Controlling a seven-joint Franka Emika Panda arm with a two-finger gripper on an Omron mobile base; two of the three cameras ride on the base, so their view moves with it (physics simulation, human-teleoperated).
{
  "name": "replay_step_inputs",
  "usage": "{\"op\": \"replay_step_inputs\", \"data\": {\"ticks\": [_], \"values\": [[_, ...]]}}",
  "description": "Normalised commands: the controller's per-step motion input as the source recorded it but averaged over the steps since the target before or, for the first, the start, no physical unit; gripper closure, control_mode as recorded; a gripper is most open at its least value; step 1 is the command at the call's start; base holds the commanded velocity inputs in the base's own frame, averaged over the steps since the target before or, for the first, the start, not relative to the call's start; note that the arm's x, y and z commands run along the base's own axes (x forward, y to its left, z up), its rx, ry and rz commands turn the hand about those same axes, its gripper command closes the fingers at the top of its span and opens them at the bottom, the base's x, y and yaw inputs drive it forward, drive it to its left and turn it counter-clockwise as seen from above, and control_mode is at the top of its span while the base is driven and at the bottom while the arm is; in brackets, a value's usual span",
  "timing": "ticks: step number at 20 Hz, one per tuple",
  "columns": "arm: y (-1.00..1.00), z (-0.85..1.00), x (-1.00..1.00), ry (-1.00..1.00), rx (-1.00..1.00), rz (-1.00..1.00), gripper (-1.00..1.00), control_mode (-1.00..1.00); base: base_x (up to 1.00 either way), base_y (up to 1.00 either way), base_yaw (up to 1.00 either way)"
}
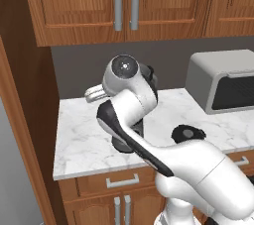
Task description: Open the blender lid, put the kiwi in the blender, close the lid, and start the blender.
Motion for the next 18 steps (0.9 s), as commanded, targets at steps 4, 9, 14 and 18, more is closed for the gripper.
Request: {"op": "replay_step_inputs", "data": {"ticks": [4,9,14,18], "values": [[-0.55,0.81,0.00,0.00,0.01,-0.13,1.00,-1.00,0.00,0.00,0.00],[-0.52,0.29,0.06,0.00,0.02,-0.05,1.00,-1.00,0.00,0.00,0.00],[-0.44,-0.04,0.43,0.07,0.03,0.00,1.00,-1.00,0.00,0.00,0.00],[-0.28,-0.17,0.57,0.07,0.03,0.00,1.00,-1.00,0.00,0.00,0.00]]}}
